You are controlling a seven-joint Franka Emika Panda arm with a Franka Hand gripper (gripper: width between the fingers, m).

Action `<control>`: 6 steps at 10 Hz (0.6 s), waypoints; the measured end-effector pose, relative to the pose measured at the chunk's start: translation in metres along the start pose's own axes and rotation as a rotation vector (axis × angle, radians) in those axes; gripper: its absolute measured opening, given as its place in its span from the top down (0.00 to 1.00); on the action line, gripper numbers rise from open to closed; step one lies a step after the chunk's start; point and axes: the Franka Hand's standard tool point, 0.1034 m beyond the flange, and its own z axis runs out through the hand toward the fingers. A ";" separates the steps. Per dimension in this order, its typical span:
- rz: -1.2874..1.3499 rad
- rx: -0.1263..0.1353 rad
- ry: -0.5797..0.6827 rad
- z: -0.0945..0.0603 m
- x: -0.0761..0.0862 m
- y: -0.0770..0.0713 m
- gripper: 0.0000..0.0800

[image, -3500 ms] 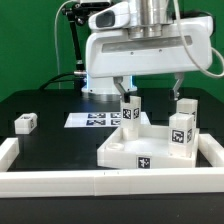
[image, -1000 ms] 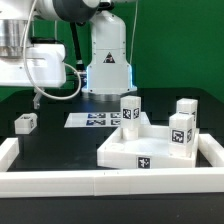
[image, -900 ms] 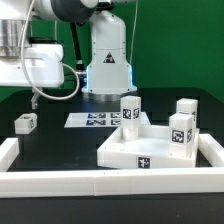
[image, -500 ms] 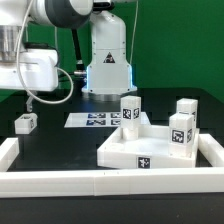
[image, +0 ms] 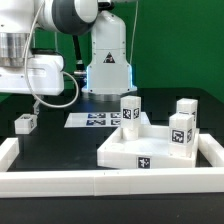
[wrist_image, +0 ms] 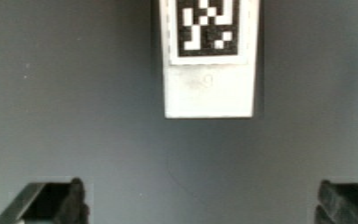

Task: Assemble square table

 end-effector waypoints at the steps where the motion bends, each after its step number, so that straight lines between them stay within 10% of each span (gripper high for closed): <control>1: 0.003 0.031 -0.048 0.002 0.000 -0.008 0.19; 3: 0.003 0.074 -0.163 0.011 -0.005 -0.013 0.19; 6: 0.013 0.071 -0.320 0.019 -0.013 -0.001 0.19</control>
Offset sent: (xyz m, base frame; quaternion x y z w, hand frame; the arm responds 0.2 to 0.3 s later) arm -0.0152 -0.0232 -0.0108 -0.0324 -0.1869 -0.0047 0.9818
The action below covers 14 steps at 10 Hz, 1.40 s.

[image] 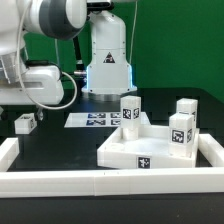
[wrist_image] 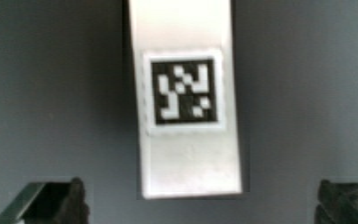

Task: Assemble square table

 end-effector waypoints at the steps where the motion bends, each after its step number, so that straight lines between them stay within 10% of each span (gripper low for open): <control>1: 0.024 0.000 -0.038 0.000 0.003 0.004 0.19; 5: 0.080 0.057 -0.310 0.003 -0.007 -0.004 0.19; 8: 0.031 0.006 -0.479 0.012 -0.012 0.007 0.19; 14: 0.018 0.023 -0.628 0.025 -0.025 -0.003 0.19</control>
Offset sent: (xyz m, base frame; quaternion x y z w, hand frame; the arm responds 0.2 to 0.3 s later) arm 0.0000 0.0000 0.0000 0.0000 -0.1938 0.0000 0.9810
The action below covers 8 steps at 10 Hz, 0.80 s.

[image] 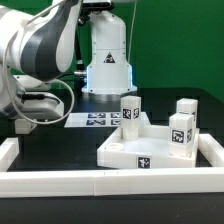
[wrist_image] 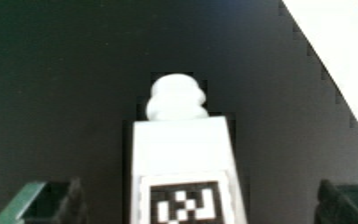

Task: Assemble square table

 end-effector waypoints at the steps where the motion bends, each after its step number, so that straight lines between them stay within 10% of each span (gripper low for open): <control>1: -0.002 -0.005 0.007 0.001 0.002 0.000 0.19; 3: -0.004 -0.006 0.012 0.003 0.003 0.003 0.19; 8: -0.007 -0.009 0.013 0.003 0.004 0.000 0.64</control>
Offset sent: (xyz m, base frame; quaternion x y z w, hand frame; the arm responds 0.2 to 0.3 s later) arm -0.0046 0.0027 -0.0048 -0.0051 0.0115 -0.0026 0.9999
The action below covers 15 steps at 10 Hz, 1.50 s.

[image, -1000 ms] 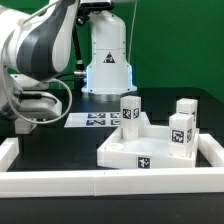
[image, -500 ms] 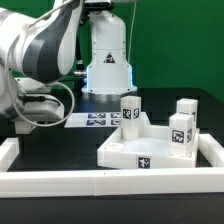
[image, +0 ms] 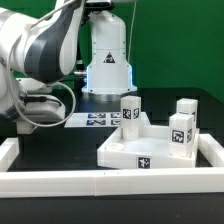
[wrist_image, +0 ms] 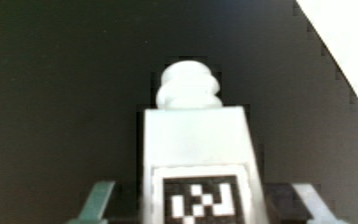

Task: Assemble square table

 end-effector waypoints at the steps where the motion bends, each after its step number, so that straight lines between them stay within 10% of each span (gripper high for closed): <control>1: 0.000 0.000 0.000 0.000 0.000 0.000 0.64; 5: 0.000 -0.001 0.003 -0.002 -0.001 -0.001 0.64; 11: 0.024 0.005 0.051 -0.059 -0.036 -0.046 0.64; 15: 0.010 -0.013 0.145 -0.068 -0.029 -0.048 0.64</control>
Offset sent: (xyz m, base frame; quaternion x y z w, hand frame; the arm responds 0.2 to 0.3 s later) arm 0.0000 0.0000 0.0000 0.0000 0.0000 0.0000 1.0000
